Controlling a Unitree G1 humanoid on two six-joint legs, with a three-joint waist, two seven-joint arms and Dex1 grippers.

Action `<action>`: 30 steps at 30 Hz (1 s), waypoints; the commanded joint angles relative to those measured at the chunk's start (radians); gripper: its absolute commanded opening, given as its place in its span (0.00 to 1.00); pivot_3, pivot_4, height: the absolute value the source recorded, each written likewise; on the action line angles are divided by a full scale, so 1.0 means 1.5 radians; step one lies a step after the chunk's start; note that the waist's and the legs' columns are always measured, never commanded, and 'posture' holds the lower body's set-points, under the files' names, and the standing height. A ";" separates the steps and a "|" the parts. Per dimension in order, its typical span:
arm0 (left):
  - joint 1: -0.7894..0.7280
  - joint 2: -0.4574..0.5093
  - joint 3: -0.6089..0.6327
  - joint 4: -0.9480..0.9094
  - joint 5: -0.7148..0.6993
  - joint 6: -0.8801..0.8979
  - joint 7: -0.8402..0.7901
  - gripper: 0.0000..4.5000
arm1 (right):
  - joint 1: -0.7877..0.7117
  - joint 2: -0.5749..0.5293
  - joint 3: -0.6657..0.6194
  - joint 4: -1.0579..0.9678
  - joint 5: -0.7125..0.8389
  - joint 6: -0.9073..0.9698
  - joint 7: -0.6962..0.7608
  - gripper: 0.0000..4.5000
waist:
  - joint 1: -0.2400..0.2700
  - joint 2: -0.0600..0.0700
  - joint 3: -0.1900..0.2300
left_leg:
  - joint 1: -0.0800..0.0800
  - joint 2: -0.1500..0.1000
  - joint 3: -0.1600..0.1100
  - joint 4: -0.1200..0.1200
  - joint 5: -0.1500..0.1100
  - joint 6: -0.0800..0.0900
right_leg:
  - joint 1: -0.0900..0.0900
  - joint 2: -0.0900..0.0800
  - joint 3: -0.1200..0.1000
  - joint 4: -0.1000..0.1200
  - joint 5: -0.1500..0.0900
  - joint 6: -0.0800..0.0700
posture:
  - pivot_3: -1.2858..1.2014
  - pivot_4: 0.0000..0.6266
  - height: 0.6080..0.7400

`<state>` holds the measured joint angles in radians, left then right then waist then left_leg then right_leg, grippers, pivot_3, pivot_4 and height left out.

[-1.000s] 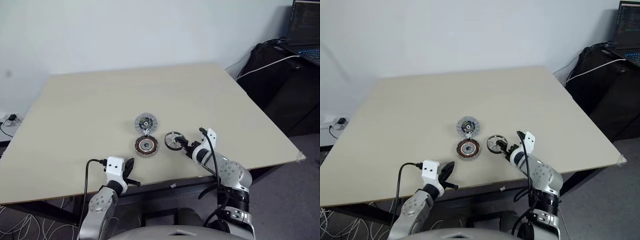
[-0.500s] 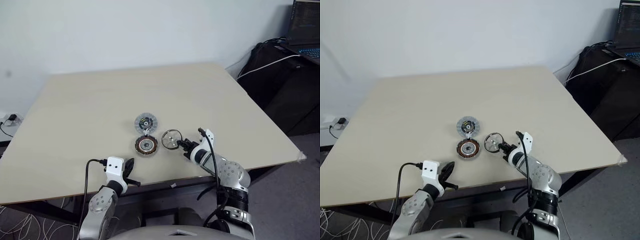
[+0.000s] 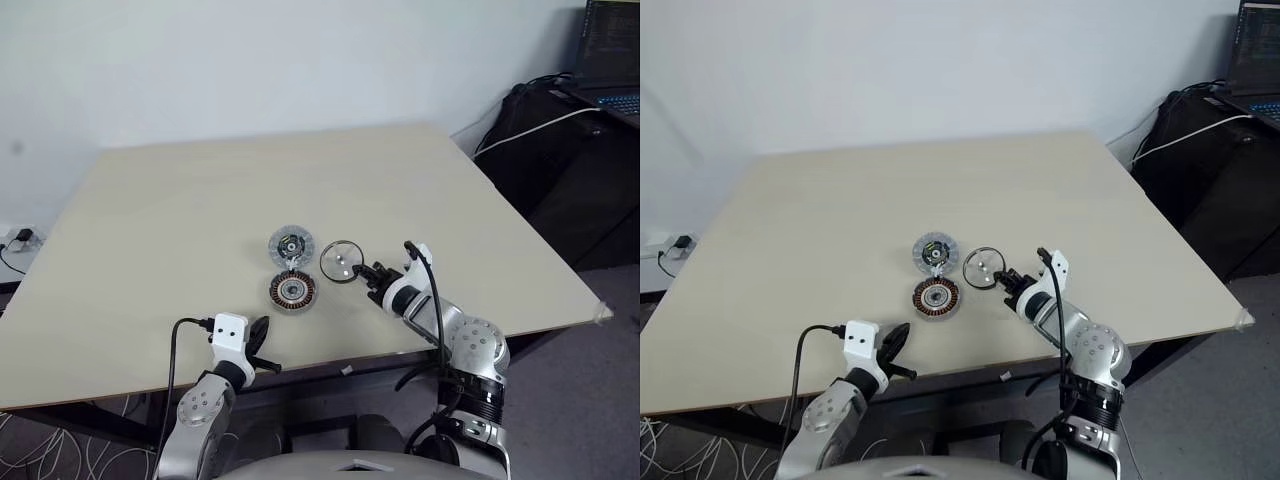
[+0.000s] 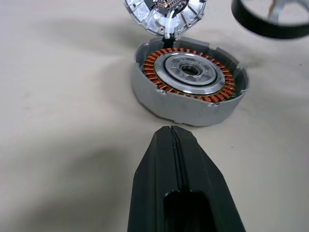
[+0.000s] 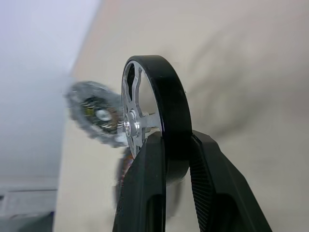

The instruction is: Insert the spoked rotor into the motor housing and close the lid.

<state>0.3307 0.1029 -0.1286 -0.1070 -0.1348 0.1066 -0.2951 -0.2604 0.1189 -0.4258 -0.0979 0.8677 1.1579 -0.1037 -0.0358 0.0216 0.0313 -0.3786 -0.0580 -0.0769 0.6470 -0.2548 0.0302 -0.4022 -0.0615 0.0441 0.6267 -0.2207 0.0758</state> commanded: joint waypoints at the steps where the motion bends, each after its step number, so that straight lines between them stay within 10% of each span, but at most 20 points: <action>1: -0.005 0.000 -0.003 -0.030 -0.005 -0.003 -0.005 0.00 | 0.006 0.096 0.037 -0.021 0.061 0.046 -0.033 0.08 | 0.000 0.000 0.000 | 0.000 0.000 0.000 0.000 0.000 0.001 | 0.000 0.000 0.000 0.000 0.000 0.000 | 0.52 0.00 1.00; 30: 0.003 -0.001 -0.002 -0.033 -0.004 -0.005 -0.001 0.00 | -0.018 0.080 0.149 0.135 -0.017 0.002 0.014 0.08 | 0.000 -0.001 0.001 | -0.001 0.000 0.000 0.000 0.001 0.001 | -0.001 0.000 0.000 0.000 0.000 0.000 | 0.52 0.00 1.00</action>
<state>0.3444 0.1005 -0.1288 -0.1143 -0.1358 0.1063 -0.2927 -0.3487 0.1594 -0.2435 0.1215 0.8359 1.1662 -0.0955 -0.0365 0.0205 0.0327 -0.3794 -0.0582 -0.0769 0.6467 -0.2537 0.0324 -0.4031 -0.0614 0.0441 0.6262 -0.2206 0.0759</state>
